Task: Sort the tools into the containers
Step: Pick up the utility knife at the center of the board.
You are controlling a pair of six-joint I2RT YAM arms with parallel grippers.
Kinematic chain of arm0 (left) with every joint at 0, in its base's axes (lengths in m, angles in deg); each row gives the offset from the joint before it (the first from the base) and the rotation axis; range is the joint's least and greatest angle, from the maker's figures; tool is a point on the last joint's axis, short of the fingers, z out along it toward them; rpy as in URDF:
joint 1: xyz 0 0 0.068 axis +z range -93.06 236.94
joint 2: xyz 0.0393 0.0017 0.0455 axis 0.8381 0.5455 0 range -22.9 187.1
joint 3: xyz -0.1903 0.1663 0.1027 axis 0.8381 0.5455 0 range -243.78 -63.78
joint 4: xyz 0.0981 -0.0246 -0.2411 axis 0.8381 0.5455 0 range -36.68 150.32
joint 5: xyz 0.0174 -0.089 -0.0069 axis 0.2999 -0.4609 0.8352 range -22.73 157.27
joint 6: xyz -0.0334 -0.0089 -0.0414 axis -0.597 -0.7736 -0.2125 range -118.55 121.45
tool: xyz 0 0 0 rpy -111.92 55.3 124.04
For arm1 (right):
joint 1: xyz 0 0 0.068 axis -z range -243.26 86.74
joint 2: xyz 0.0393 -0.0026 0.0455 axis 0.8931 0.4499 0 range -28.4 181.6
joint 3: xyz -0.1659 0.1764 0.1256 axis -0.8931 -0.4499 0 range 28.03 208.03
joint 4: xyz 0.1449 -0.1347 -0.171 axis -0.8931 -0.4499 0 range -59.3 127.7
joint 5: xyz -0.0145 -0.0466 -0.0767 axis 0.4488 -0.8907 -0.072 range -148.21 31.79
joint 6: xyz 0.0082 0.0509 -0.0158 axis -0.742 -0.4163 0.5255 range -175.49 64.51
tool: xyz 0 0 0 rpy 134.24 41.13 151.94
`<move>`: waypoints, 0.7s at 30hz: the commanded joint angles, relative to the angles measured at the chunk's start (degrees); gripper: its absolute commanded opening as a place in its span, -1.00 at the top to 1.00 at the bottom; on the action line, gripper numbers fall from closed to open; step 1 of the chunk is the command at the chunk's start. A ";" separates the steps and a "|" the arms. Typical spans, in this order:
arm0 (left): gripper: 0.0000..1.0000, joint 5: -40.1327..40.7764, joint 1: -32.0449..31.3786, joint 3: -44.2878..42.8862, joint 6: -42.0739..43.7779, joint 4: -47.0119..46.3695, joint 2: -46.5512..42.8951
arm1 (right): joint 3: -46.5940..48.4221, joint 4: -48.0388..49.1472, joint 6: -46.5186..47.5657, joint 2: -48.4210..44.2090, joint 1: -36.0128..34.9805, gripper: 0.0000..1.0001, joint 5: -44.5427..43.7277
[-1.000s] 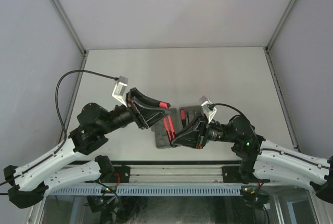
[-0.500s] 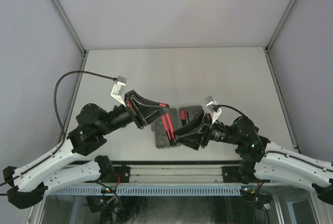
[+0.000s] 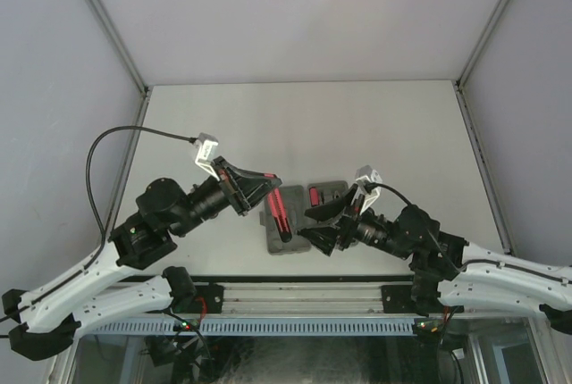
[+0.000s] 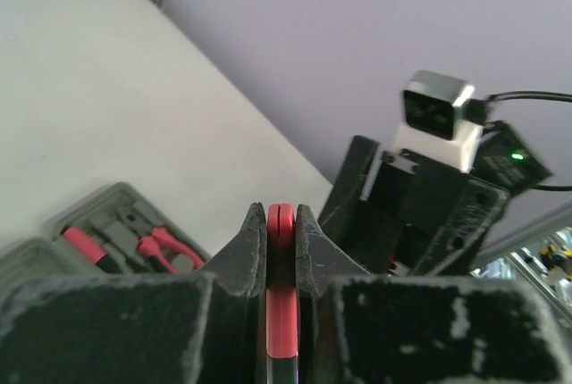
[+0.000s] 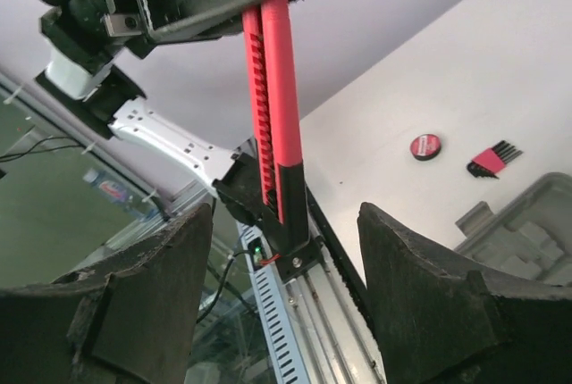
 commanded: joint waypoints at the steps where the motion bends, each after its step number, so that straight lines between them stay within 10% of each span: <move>1: 1.00 6.90 -0.05 -5.59 1.03 4.43 0.71 | 5.39 -2.78 5.09 1.75 -3.89 -0.31 -12.59; 21: 1.00 12.00 -0.05 -7.25 -5.26 10.92 2.82 | 18.25 -10.42 7.36 20.90 -9.98 -0.19 -19.74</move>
